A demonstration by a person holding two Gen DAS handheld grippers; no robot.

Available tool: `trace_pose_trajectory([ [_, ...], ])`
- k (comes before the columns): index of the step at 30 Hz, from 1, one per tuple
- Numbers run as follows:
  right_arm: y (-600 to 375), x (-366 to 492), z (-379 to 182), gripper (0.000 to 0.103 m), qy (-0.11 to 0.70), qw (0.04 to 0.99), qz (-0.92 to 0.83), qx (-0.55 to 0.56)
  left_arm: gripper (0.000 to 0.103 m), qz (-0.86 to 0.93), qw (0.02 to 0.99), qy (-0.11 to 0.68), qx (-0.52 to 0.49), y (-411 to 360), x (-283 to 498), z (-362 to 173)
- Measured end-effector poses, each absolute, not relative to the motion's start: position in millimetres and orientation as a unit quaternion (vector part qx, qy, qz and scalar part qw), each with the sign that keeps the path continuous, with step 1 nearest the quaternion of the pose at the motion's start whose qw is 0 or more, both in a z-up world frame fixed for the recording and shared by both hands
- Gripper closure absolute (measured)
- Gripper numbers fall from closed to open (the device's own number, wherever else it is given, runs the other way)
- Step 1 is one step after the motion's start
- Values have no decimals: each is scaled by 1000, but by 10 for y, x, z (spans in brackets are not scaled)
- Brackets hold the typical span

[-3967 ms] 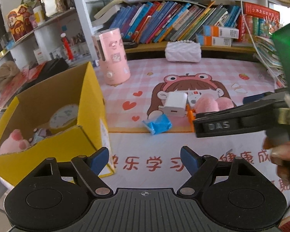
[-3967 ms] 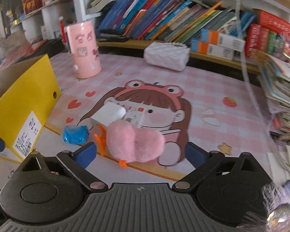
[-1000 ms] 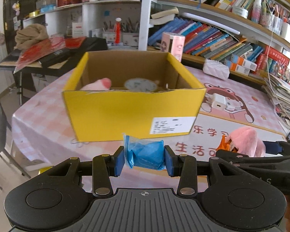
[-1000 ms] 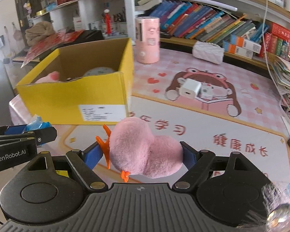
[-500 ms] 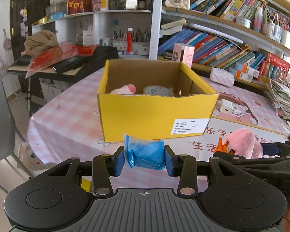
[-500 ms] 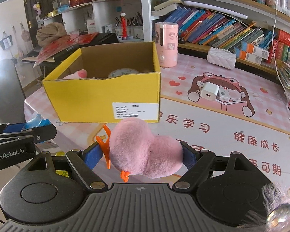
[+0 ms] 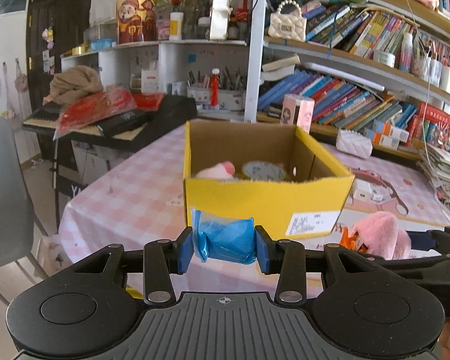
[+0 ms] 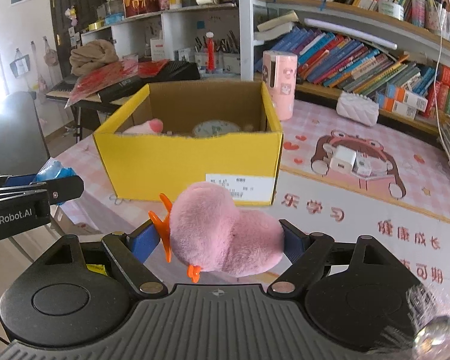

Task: Organize objects
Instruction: 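Carry the blue bag with the left tool to the box while the right tool carries the chick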

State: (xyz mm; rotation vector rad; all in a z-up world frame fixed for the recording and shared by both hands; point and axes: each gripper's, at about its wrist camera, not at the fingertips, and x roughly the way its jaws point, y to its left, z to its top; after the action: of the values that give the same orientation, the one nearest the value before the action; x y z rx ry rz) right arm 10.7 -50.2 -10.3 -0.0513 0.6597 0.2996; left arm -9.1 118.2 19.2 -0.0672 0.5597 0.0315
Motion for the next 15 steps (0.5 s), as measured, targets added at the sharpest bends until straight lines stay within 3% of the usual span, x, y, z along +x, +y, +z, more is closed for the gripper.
trace_pose_trajectory([
  [15,-509,791,354,21,245,957,155,-18,63,24,967,251,-21,1125,477,315],
])
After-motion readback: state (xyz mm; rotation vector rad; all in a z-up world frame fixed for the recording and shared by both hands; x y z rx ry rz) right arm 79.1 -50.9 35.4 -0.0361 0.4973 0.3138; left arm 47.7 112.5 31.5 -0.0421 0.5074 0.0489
